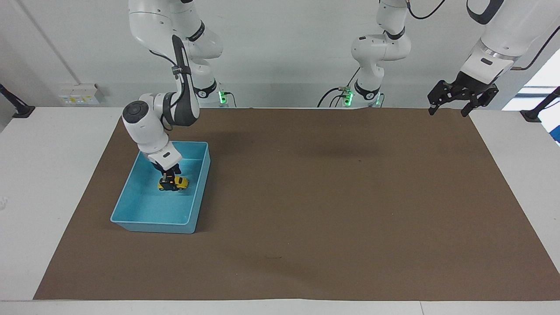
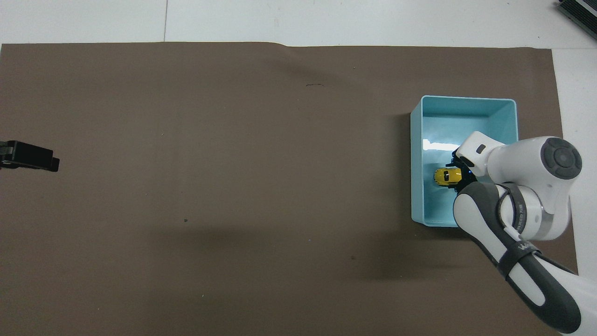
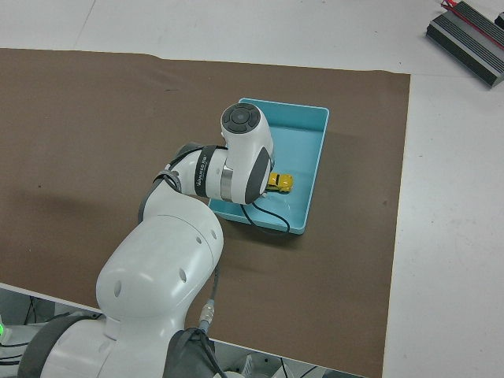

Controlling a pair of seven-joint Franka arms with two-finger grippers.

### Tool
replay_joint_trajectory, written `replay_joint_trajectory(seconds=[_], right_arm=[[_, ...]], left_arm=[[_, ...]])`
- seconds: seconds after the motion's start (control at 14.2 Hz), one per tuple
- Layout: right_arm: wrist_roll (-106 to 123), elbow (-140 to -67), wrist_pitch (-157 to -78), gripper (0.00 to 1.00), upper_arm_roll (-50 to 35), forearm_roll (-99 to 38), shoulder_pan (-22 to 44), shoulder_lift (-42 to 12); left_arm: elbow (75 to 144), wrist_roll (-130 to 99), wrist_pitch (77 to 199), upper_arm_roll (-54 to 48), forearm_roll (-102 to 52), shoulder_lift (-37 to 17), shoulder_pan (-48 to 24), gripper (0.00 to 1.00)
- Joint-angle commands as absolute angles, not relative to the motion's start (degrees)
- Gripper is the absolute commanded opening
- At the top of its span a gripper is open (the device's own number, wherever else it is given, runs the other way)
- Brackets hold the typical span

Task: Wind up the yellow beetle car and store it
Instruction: 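Raise the right gripper up out of the box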

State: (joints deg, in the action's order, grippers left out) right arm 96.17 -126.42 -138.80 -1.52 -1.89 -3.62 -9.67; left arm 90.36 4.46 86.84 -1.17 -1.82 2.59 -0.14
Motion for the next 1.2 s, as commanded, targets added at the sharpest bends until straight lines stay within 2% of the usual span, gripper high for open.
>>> replay_joint_trajectory(seconds=[0.0, 0.42, 1.13], right_arm=[[96.15, -124.64, -136.86, 1.00, -2.20, -2.81, -4.57, -9.93], [94.31, -114.28, -124.64, 1.00, -2.20, -5.36, -4.04, -9.23], [86.85, -101.52, -114.27, 1.00, -2.46, -6.15, -4.05, -8.18]], left_arm=[[89.91, 4.83, 86.66, -1.49, -1.32, 2.90, 0.44, 1.00], [89.91, 4.83, 86.66, -1.49, -1.32, 2.81, 0.44, 1.00], [89.91, 4.83, 86.66, -1.49, -1.32, 2.81, 0.53, 1.00]])
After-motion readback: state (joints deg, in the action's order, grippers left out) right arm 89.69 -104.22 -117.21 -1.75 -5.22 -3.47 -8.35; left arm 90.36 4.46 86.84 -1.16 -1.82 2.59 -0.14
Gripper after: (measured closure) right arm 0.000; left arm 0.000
